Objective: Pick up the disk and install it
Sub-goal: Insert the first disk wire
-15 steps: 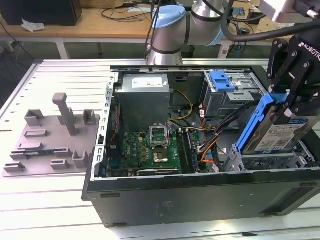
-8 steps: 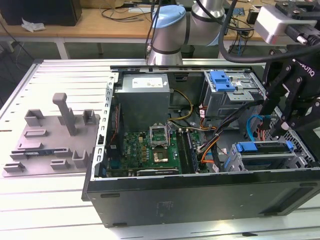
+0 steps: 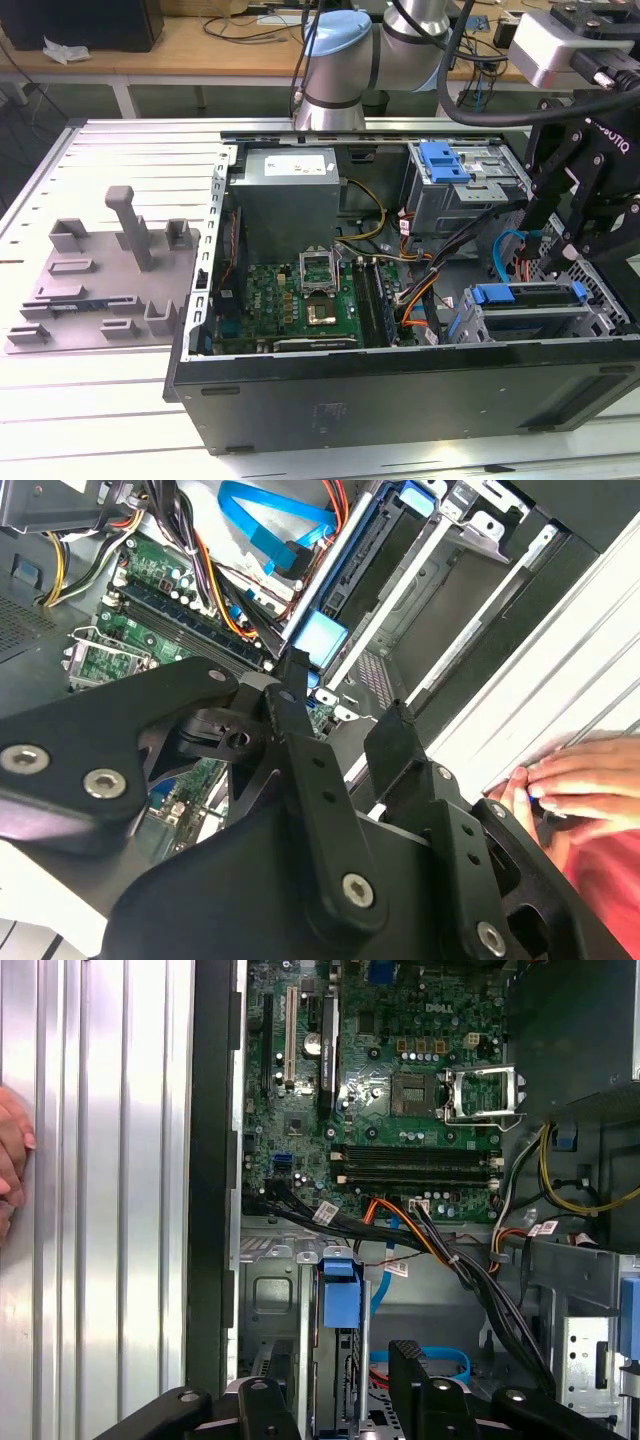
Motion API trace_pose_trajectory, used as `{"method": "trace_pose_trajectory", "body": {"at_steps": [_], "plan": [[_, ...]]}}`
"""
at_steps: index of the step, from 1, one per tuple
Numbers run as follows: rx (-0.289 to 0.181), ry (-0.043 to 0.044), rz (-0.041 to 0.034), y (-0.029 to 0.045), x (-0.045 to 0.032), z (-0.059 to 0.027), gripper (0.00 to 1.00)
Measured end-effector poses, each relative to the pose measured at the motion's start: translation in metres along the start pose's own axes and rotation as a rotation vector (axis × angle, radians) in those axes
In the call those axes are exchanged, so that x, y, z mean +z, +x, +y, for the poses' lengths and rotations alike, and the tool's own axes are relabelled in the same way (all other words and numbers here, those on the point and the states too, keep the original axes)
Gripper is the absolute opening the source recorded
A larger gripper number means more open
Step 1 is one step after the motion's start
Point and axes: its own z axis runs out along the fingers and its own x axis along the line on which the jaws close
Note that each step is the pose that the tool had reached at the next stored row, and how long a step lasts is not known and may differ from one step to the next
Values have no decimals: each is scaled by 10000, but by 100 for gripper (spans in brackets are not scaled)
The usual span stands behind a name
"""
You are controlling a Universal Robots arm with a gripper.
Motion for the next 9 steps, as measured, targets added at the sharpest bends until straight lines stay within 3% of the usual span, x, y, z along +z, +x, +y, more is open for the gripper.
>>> {"method": "trace_pose_trajectory", "body": {"at_steps": [9], "plan": [[0, 0, -1, -1, 0, 0, 50]]}}
